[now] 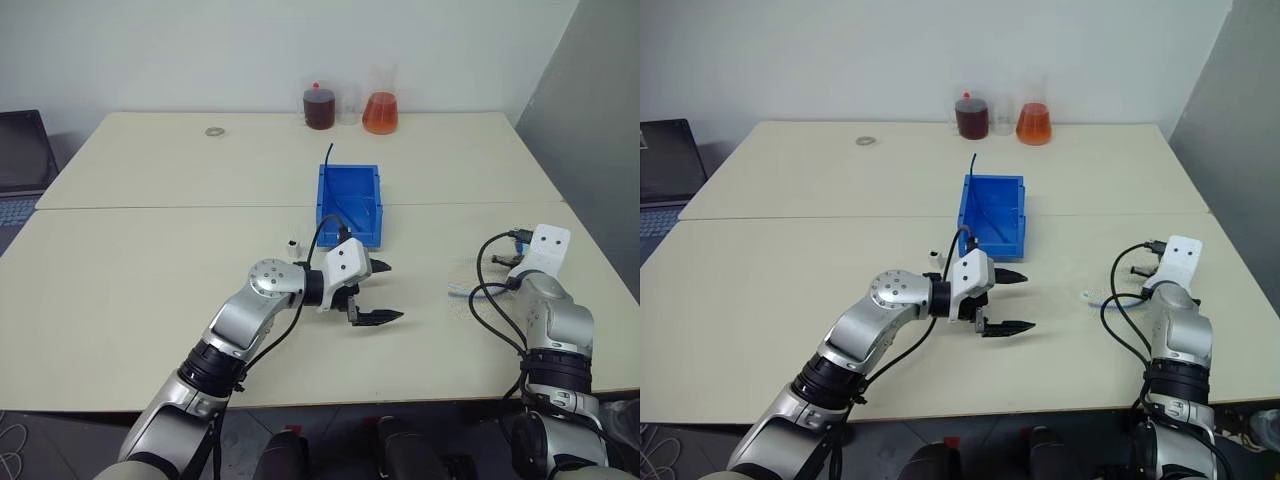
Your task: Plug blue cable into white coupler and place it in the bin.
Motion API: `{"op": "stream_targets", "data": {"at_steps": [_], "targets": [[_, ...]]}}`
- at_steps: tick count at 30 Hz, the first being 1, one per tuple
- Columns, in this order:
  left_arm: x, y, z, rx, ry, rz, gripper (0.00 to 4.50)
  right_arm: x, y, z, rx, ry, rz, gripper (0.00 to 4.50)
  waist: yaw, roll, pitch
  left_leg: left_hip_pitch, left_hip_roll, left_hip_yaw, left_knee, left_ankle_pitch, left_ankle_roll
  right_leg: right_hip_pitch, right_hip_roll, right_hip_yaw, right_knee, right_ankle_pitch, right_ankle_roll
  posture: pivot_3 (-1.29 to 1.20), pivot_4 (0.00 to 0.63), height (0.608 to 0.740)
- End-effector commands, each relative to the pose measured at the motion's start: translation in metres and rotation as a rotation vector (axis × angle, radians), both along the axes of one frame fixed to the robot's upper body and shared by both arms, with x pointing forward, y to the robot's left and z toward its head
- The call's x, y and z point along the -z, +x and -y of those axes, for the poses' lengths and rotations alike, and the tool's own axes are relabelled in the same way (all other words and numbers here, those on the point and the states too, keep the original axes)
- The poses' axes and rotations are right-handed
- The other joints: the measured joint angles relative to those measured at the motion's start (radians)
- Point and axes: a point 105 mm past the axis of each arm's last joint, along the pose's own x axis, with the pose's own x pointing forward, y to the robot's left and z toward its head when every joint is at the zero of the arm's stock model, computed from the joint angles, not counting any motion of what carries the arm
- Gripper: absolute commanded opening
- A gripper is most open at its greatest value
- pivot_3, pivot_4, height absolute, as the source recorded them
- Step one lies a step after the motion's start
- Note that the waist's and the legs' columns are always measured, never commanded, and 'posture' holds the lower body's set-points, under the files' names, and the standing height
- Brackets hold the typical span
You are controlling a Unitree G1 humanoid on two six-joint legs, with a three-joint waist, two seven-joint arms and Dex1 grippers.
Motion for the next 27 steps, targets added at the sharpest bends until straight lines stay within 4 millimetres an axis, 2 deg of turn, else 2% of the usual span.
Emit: {"op": "stream_targets", "data": {"at_steps": [1, 4, 7, 9, 11, 13, 17, 19, 20, 25, 27], "targets": [[-0.015, 0.001, 0.004, 0.009, -0.022, 0.055, 4.50, -0.007, -0.003, 0.010, 0.022, -0.044, 0.017, 0.04, 0.000, 0.000, 0.000, 0.000, 0.000, 0.000, 0.000, 0.000, 0.000, 0.000, 0.000, 0.000, 0.000, 0.000, 0.000, 0.00, 0.150, 0.740], [-0.016, 0.001, 0.002, 0.007, -0.021, 0.059, 4.50, -0.011, -0.004, 0.012, -0.034, -0.110, 0.019, 0.04, 0.000, 0.000, 0.000, 0.000, 0.000, 0.000, 0.000, 0.000, 0.000, 0.000, 0.000, 0.000, 0.000, 0.000, 0.000, 0.00, 0.150, 0.740], [-0.021, 0.001, -0.009, -0.018, -0.029, 0.073, 4.50, -0.014, -0.005, 0.005, -0.217, -0.153, -0.001, 0.04, 0.000, 0.000, 0.000, 0.000, 0.000, 0.000, 0.000, 0.000, 0.000, 0.000, 0.000, 0.000, -0.001, -0.001, 0.001, 0.00, 0.150, 0.740], [-0.028, 0.004, -0.022, -0.061, -0.056, 0.095, 4.50, -0.018, -0.010, 0.003, -0.383, -0.242, -0.036, 0.04, 0.000, 0.000, 0.000, 0.000, 0.000, 0.000, 0.000, 0.000, 0.000, 0.000, 0.000, 0.000, -0.001, -0.001, 0.002, 0.00, 0.150, 0.740], [-0.036, 0.005, -0.037, -0.116, -0.081, 0.100, 4.50, -0.028, -0.014, 0.016, -0.454, -0.377, -0.045, 0.04, 0.000, 0.000, 0.000, 0.000, 0.000, 0.000, 0.000, 0.000, 0.000, 0.000, 0.000, 0.000, -0.001, -0.001, 0.002, 0.00, 0.150, 0.740], [-0.042, 0.002, -0.057, -0.196, -0.097, 0.107, 4.50, -0.038, -0.013, 0.012, -0.604, -0.392, -0.035, 0.04, -0.005, 0.000, 0.001, 0.000, 0.000, 0.001, 0.000, 0.000, 0.000, 0.000, 0.000, 0.000, -0.001, -0.001, 0.002, 0.00, 0.150, 0.740], [-0.047, -0.010, -0.094, -0.392, -0.142, 0.087, 4.50, -0.057, -0.008, -0.036, -0.963, -0.388, 0.029, 0.04, -0.026, 0.000, 0.001, 0.003, 0.002, 0.001, 0.000, 0.000, 0.000, 0.001, 0.001, 0.001, 0.000, -0.001, 0.003, 0.00, 0.150, 0.740], [-0.044, -0.011, -0.114, -0.574, -0.215, 0.062, 4.50, -0.065, -0.009, -0.072, -1.136, -0.366, 0.078, 0.04, -0.030, 0.000, 0.002, 0.004, 0.003, 0.000, 0.000, 0.000, 0.000, 0.001, 0.002, 0.001, 0.000, -0.001, 0.003, 0.00, 0.150, 0.740], [-0.035, -0.021, -0.121, -0.640, -0.229, 0.032, 4.50, -0.067, -0.010, -0.092, -1.219, -0.360, 0.099, 0.04, -0.030, 0.000, 0.002, 0.003, 0.003, -0.001, 0.000, 0.000, 0.000, 0.001, 0.002, 0.000, 0.001, -0.001, 0.003, 0.00, 0.150, 0.740], [-0.005, -0.069, -0.135, -0.872, -0.233, -0.037, 4.50, -0.059, -0.024, -0.171, -1.524, -0.314, 0.139, 0.04, -0.024, -0.002, 0.002, 0.003, 0.003, -0.005, 0.000, 0.000, 0.000, 0.001, 0.001, 0.000, 0.001, -0.002, 0.002, 0.00, 0.150, 0.740], [0.003, -0.083, -0.138, -0.940, -0.226, -0.056, 4.50, -0.053, -0.027, -0.192, -1.591, -0.297, 0.133, 0.04, -0.004, -0.003, 0.003, 0.002, 0.002, -0.006, 0.000, 0.000, 0.000, 0.001, -0.001, 0.000, 0.001, -0.002, 0.002, 0.00, 0.150, 0.740]]}}
